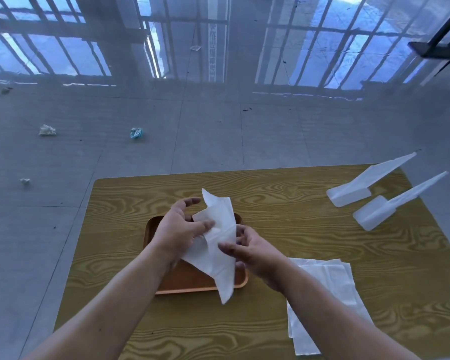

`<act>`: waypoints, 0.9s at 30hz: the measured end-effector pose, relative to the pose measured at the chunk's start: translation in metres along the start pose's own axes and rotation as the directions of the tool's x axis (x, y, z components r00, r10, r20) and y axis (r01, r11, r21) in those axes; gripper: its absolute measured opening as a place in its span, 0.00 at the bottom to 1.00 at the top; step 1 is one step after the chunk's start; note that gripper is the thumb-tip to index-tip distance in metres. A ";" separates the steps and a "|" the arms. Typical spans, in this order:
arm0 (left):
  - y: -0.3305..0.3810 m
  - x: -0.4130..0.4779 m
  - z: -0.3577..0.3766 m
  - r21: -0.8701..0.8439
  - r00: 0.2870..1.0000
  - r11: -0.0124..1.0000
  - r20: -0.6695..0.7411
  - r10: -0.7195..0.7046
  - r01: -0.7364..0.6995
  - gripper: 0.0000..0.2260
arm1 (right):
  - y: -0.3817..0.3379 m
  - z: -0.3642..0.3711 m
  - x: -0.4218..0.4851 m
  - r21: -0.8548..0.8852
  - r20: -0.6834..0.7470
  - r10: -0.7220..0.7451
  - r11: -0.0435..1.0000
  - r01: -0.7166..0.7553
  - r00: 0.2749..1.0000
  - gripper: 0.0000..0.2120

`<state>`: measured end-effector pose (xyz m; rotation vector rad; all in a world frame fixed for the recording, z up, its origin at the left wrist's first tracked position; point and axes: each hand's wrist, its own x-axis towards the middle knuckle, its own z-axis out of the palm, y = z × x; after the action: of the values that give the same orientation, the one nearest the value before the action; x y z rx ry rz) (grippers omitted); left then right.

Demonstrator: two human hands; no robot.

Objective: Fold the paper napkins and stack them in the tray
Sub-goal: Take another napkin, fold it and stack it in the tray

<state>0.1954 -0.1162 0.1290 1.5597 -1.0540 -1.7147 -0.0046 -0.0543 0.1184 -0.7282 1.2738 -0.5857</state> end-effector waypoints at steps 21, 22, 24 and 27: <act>0.001 -0.007 0.005 -0.073 0.989 0.992 0.114 -0.094 0.102 0.39 | -0.008 0.009 0.000 0.240 -0.121 0.022 0.971 0.008 0.992 0.13; -0.001 -0.006 0.002 -0.079 0.989 0.991 0.112 -0.099 0.109 0.36 | -0.009 0.007 0.001 0.261 -0.145 0.036 0.965 0.003 0.989 0.13; -0.005 -0.005 -0.004 -0.116 0.991 0.987 0.094 -0.100 0.111 0.32 | -0.010 0.000 0.001 0.287 -0.172 0.047 0.958 0.004 0.984 0.14; -0.010 -0.004 -0.015 -0.166 0.992 0.979 0.068 -0.109 0.119 0.29 | -0.013 -0.011 0.000 0.319 -0.213 0.063 0.948 0.009 0.975 0.14</act>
<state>0.2121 -0.1103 0.1229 1.4955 -0.8357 -1.8852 -0.0151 -0.0641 0.1270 -0.3823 1.3492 -0.8460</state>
